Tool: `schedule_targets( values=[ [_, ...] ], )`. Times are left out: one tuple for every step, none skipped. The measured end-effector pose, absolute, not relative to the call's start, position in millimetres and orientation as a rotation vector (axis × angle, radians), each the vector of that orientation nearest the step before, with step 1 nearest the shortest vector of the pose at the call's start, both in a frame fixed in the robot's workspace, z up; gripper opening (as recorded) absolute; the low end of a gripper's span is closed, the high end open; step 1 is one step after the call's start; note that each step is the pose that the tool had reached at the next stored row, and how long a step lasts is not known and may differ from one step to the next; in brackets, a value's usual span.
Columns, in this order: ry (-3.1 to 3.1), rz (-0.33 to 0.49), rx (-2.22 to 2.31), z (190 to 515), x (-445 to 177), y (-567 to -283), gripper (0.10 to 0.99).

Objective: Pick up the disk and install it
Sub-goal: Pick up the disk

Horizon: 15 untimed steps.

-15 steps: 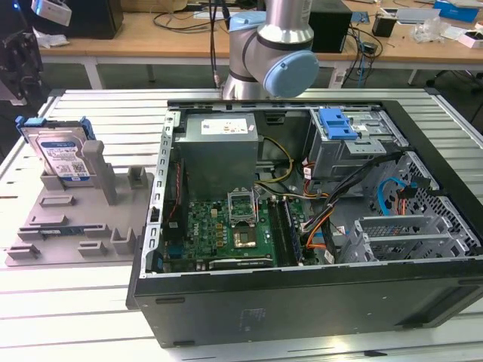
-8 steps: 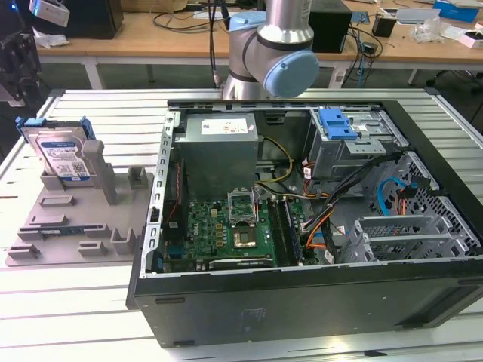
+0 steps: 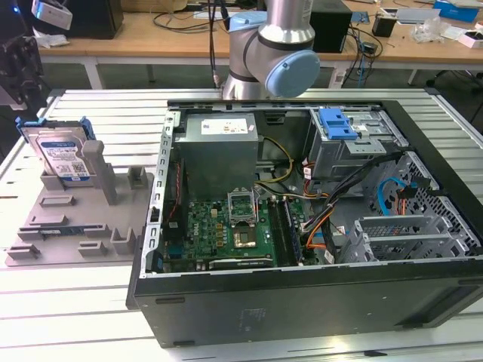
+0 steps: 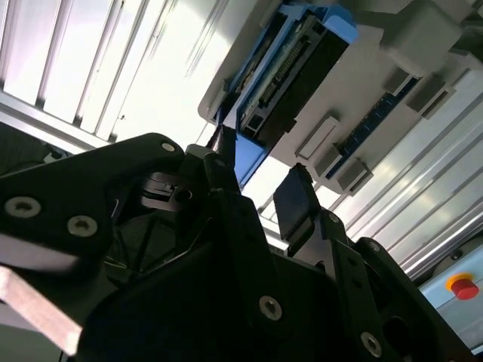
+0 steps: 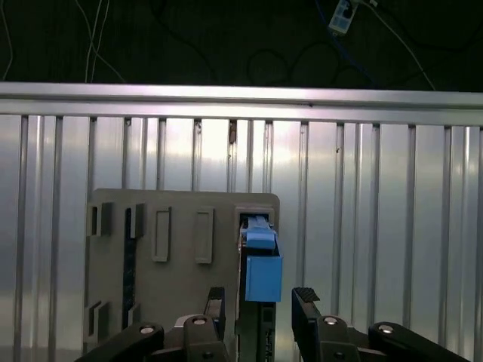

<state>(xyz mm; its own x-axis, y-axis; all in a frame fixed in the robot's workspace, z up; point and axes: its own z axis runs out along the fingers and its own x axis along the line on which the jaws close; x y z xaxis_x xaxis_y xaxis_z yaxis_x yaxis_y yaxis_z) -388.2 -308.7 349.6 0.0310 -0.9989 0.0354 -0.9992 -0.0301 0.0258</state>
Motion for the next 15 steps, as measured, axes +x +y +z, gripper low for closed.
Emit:
schedule_targets(
  values=[
    [-2.157,0.012,2.224,349.0,-387.9,-308.7,0.482],
    [-2.157,0.012,2.224,348.4,-387.9,-308.7,0.482],
    [-2.157,0.012,2.224,347.8,-387.9,-308.7,0.482],
    [-2.157,0.012,2.224,347.0,-387.9,-308.7,0.482],
    [-2.157,0.012,2.224,346.3,-387.8,-308.7,0.482],
    [-2.157,0.012,2.224,345.8,-387.8,-308.6,0.482],
    [-2.157,0.012,2.224,345.0,-388.3,-308.0,0.482],
    [-2.157,0.012,2.224,344.6,-389.4,-307.1,0.482],
    [-2.157,0.012,2.224,344.2,-390.9,-304.9,0.482],
    [-2.157,0.012,2.224,343.9,-392.8,-302.1,0.482],
    [-2.157,0.012,2.224,343.9,-393.6,-301.1,0.482],
    [-2.157,0.012,2.224,343.6,-394.0,-300.9,0.482],
    [-2.157,0.012,2.224,343.4,-394.0,-300.9,0.482],
    [-2.157,0.012,2.224,343.0,-393.9,-300.9,0.482],
    [-2.157,0.012,2.224,342.5,-394.1,-301.0,0.482]
  ],
)
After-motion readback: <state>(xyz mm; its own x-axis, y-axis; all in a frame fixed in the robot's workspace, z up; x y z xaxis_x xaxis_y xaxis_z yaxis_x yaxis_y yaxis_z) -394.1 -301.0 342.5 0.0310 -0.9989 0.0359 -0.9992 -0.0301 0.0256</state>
